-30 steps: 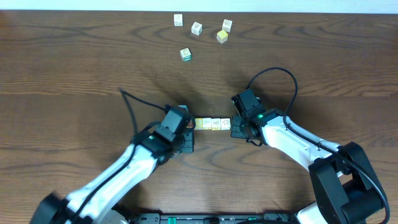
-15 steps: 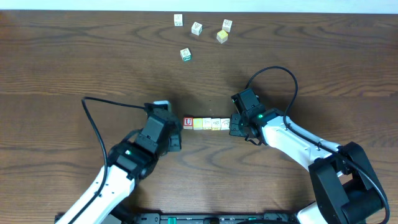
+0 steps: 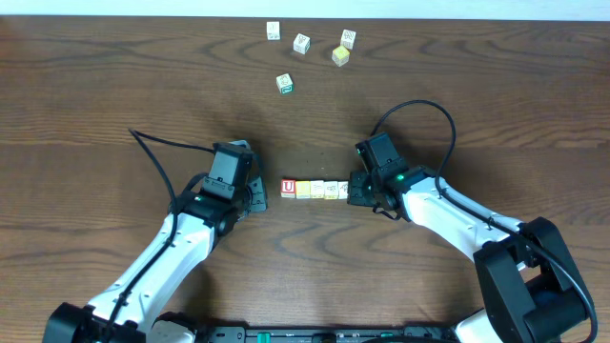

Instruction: Lift 5 blocks

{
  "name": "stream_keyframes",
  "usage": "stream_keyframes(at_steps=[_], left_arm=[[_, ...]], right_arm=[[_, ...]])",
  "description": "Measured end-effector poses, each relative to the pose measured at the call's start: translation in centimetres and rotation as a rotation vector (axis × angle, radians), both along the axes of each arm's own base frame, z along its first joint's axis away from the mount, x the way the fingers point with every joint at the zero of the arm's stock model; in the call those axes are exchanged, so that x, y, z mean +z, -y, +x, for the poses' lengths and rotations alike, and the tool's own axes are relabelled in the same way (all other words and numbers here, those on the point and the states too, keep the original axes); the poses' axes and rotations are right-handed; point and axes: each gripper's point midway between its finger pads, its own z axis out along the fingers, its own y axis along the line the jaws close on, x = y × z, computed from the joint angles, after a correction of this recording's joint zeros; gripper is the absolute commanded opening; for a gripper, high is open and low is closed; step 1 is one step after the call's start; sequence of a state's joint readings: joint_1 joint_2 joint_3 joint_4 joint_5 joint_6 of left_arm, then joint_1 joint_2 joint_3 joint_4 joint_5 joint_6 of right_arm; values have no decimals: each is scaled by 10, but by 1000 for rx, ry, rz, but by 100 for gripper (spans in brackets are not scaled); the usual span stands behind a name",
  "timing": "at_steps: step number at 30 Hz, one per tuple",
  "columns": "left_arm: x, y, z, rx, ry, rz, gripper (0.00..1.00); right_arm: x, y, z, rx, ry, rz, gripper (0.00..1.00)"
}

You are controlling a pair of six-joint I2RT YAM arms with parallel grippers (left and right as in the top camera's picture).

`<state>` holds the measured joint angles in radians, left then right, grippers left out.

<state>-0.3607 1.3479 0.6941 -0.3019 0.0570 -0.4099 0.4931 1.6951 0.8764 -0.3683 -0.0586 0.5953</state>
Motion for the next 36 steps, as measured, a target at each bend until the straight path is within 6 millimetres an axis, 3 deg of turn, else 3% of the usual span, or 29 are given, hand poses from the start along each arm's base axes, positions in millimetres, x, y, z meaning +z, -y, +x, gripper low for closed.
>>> stream_keyframes(at_steps=[9,19,36], left_arm=[[-9,4,-2,-30,-31,-4,7],[-15,7,2,-33,-32,-10,7],[-8,22,8,-97,2,-82,7]], right_arm=[[4,-9,5,13,19,48,1],[3,-6,3,9,11,39,1],[1,-6,-1,13,-9,39,1]])
